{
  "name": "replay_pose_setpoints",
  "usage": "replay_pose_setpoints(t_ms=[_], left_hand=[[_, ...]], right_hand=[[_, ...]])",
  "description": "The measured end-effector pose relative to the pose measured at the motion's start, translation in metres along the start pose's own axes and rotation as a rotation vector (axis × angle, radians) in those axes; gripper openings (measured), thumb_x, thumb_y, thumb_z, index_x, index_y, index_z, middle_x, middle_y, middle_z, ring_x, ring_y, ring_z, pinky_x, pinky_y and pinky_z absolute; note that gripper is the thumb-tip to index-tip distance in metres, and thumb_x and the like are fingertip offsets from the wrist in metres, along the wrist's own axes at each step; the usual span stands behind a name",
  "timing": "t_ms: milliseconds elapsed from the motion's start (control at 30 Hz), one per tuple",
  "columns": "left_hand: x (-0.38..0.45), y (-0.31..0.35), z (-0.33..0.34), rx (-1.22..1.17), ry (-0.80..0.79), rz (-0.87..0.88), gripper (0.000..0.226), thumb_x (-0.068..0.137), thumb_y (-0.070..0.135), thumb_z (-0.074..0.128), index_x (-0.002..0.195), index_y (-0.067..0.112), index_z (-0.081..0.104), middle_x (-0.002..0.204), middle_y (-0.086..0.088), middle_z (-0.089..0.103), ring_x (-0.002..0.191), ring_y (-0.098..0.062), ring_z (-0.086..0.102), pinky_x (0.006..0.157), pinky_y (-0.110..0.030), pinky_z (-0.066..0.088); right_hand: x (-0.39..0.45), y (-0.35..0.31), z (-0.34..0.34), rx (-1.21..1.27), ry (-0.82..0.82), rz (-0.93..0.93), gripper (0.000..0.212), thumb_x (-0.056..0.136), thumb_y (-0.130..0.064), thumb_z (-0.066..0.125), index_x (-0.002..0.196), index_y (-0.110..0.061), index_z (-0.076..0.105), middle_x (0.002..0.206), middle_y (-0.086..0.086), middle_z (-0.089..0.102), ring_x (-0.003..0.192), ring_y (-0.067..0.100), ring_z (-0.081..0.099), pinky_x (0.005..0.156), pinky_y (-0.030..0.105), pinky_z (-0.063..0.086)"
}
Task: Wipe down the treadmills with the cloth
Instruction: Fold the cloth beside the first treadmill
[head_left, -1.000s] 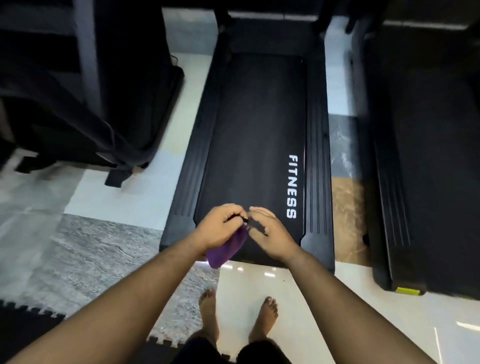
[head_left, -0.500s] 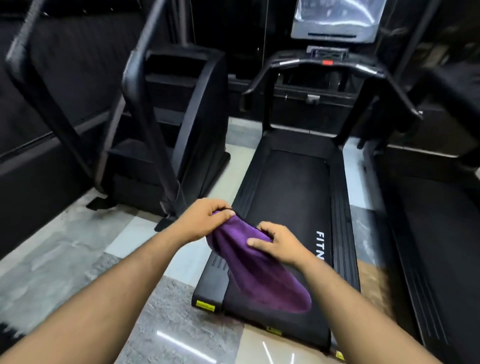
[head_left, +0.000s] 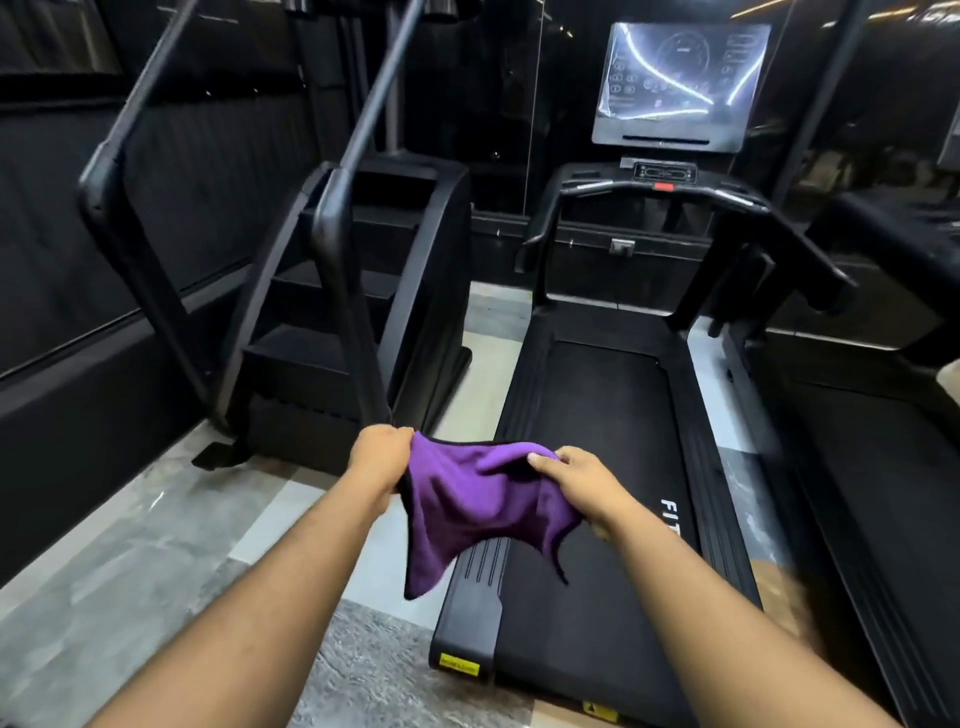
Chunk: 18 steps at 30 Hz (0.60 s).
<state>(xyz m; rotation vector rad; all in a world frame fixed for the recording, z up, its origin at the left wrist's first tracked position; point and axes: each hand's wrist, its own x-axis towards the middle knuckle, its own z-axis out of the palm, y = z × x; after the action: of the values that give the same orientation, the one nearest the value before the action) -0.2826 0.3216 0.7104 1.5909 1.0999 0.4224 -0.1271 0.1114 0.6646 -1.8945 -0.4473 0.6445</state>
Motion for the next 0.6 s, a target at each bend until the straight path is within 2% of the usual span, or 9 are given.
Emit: replay_pose_setpoints(t_ms=[67,200,333,433,500,600], left_hand=[[-0.004,0.005,0.006,-0.238,-0.081,-0.125,0.014,0.097,0.012,0.056,0.087,0.006,0.064,0.072,-0.010,0.058,0.060,-0.024,0.054,0.040,-0.024,0.045],[-0.004,0.013,0.025,-0.291,-0.227,0.025,0.018,0.101,0.011,0.056,0.094,0.004,0.070,0.072,-0.004,0.067,0.057,-0.013,0.064,0.047,-0.021,0.050],[0.018,0.004,0.039,-0.240,-0.351,0.126,0.019,0.100,0.003,0.055,0.110,0.004,0.072,0.101,-0.010,0.077,0.083,-0.016,0.073,0.068,-0.025,0.055],[0.041,0.002,0.042,-0.267,-0.381,0.153,0.035,0.092,-0.010,0.056,0.118,0.009,0.070,0.109,-0.007,0.078,0.101,-0.020,0.074,0.085,-0.030,0.057],[0.054,0.002,0.046,-0.219,-0.395,0.184,0.044,0.089,-0.007,0.064,0.128,0.012,0.066,0.115,-0.001,0.076,0.110,-0.017,0.071,0.097,-0.032,0.055],[0.076,-0.002,0.051,-0.043,-0.404,0.244,0.062,0.079,0.015,0.084,0.136,0.018,0.061,0.119,0.005,0.075,0.114,-0.011,0.069,0.100,-0.031,0.054]], right_hand=[[0.006,-0.021,0.017,0.097,-0.030,0.022,0.023,0.091,-0.035,0.074,0.086,-0.016,0.062,0.080,0.002,0.067,0.071,0.016,0.059,0.065,0.031,0.047],[0.027,-0.043,0.038,0.154,0.048,0.018,0.027,0.084,-0.036,0.077,0.084,-0.017,0.058,0.077,0.003,0.065,0.067,0.017,0.058,0.059,0.029,0.048],[0.051,-0.049,0.056,0.172,-0.005,0.001,0.032,0.088,-0.041,0.076,0.080,-0.017,0.057,0.071,0.002,0.057,0.061,0.015,0.049,0.055,0.027,0.040],[0.070,-0.055,0.070,0.148,-0.083,-0.052,0.020,0.090,-0.038,0.071,0.088,-0.018,0.070,0.079,0.005,0.071,0.066,0.020,0.062,0.061,0.036,0.053],[0.080,-0.057,0.075,0.170,-0.117,-0.054,0.019,0.095,-0.034,0.065,0.097,-0.017,0.074,0.079,0.001,0.071,0.066,0.019,0.066,0.064,0.040,0.061],[0.095,-0.066,0.073,0.194,-0.240,0.006,0.032,0.103,-0.034,0.054,0.093,-0.012,0.074,0.081,0.002,0.072,0.067,0.012,0.065,0.061,0.032,0.057]])
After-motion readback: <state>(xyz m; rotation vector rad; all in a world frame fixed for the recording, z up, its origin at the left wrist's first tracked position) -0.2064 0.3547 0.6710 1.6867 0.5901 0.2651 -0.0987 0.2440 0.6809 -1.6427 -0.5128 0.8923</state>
